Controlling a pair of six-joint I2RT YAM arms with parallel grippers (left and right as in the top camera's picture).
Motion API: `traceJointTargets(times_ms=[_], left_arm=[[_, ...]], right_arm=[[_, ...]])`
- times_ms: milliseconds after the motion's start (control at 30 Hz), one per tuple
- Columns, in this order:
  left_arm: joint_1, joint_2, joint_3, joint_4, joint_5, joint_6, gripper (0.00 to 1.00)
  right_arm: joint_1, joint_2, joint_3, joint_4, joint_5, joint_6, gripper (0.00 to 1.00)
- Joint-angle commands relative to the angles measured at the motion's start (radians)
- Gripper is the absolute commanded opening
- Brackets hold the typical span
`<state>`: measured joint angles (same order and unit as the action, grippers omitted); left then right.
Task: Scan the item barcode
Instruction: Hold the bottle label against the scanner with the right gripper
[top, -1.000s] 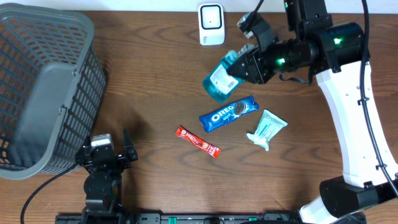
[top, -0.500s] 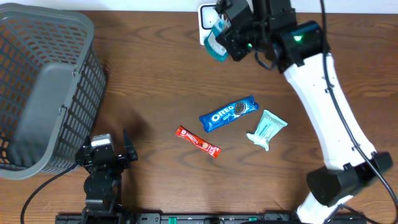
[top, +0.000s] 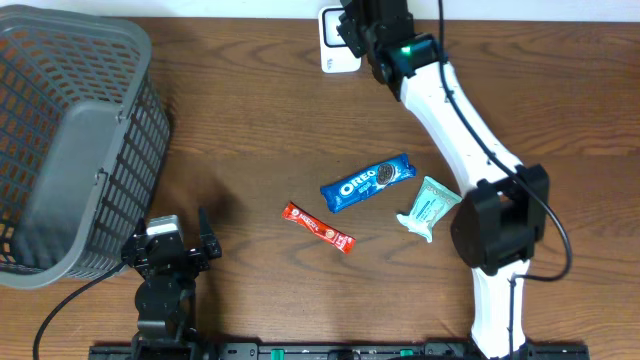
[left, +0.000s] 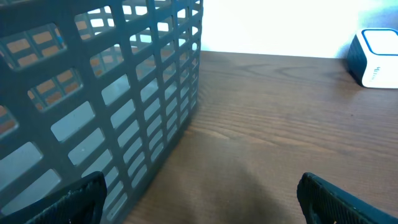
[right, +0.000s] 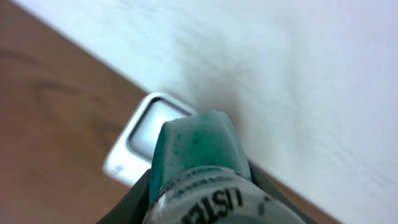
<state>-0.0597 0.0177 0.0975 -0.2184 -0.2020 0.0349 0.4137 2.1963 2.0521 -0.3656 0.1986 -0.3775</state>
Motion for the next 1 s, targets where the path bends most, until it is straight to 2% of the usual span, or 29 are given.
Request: traceJointTargets(times_ms=[0, 267, 433, 733, 967], left_arm=[[0.004, 0.000, -0.028, 0.000, -0.013, 0.016, 0.98], [0.004, 0.000, -0.028, 0.000, -0.012, 0.016, 0.98], [0.004, 0.000, -0.028, 0.000, -0.012, 0.016, 0.98], [0.004, 0.000, -0.028, 0.000, -0.013, 0.016, 0.98], [0.004, 0.000, -0.028, 0.000, -0.013, 0.016, 0.98]], right_arm=[[0.017, 0.042, 0.025, 0.108, 0.134, -0.053, 0.26], [0.061, 0.139, 0.025, 0.354, 0.229, -0.192, 0.28], [0.092, 0.202, 0.025, 0.439, 0.272, -0.305, 0.29], [0.125, 0.318, 0.025, 0.771, 0.497, -0.557, 0.26], [0.131, 0.344, 0.025, 0.777, 0.507, -0.660, 0.27]])
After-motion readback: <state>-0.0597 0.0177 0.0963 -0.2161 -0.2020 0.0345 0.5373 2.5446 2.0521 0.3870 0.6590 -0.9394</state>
